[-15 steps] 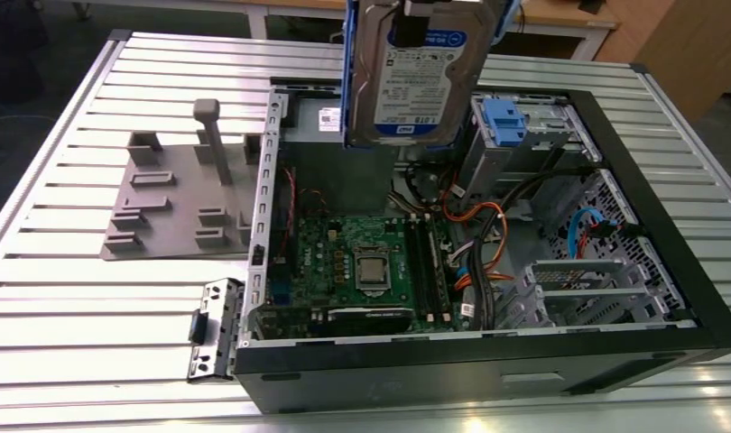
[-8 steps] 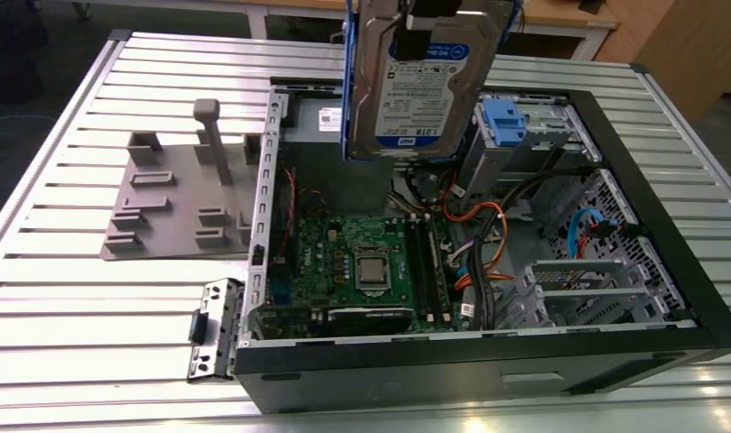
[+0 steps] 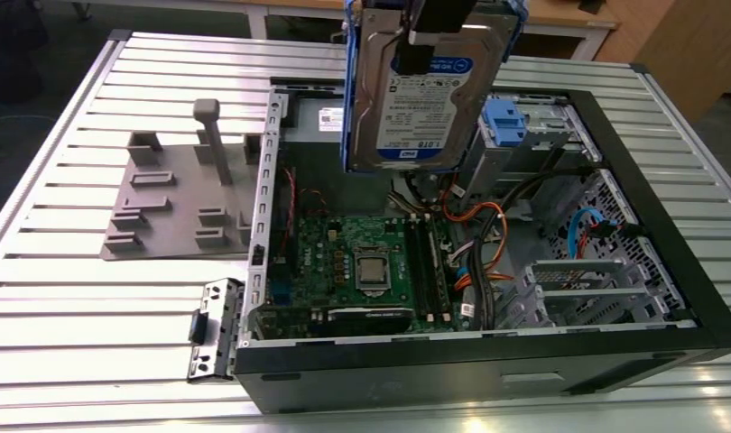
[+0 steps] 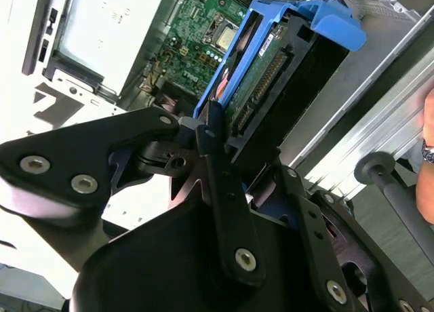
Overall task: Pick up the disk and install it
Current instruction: 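Pick up the disk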
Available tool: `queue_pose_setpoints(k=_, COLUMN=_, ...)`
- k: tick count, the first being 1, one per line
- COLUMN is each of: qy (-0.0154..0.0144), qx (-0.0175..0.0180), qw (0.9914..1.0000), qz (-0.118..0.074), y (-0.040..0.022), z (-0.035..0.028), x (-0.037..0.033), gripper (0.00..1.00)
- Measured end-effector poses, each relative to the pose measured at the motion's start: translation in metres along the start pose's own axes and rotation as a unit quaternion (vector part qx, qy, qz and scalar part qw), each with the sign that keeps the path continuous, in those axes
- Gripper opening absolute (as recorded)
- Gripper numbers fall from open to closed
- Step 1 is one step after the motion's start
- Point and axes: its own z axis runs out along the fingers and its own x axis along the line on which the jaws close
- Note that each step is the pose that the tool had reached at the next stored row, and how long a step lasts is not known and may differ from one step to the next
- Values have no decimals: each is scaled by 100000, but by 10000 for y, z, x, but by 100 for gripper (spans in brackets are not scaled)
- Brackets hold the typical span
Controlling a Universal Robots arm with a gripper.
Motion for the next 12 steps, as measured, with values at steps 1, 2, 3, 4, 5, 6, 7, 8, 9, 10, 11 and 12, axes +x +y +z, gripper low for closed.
queue_pose_setpoints(k=1, qy=-5, qx=0, qw=100000, qz=3, y=-1, z=3, x=13, gripper=36)
queue_pose_setpoints(k=2, qy=1, qx=0, qw=100000, qz=-1, y=-3, z=7, x=26, gripper=36)
queue_pose_setpoints(k=3, qy=-5, qx=0, qw=100000, qz=0, y=-4, z=11, x=39, gripper=36)
queue_pose_setpoints(k=4, qy=-2, qx=-2, qw=100000, qz=0, y=-6, z=15, x=56, gripper=36)
queue_pose_setpoints(k=5, qy=-7, qx=4, qw=100000, qz=-1, y=-6, z=19, x=72, gripper=36)
queue_pose_setpoints(k=6, qy=-7, qx=2, qw=100000, qz=1, y=-7, z=22, x=89, gripper=36)
queue_pose_setpoints(k=7, qy=3, qx=-2, qw=100000, qz=1, y=-8, z=25, x=105, gripper=36)
queue_pose_setpoints(k=8, qy=-1, qx=-1, qw=100000, qz=-1, y=-9, z=29, x=120, gripper=36)
queue_pose_setpoints(k=9, qy=-1, qx=1, qw=100000, qz=0, y=-9, z=32, x=134, gripper=36)
queue_pose_setpoints(k=10, qy=-7, qx=3, qw=100000, qz=1, y=-11, z=36, x=146, gripper=36)
queue_pose_setpoints(k=11, qy=-2, qx=-1, qw=100000, qz=2, y=-12, z=38, x=155, gripper=36)
queue_pose_setpoints(k=12, qy=-4, qx=1, qw=100000, qz=1, y=-13, z=41, x=164, gripper=36)
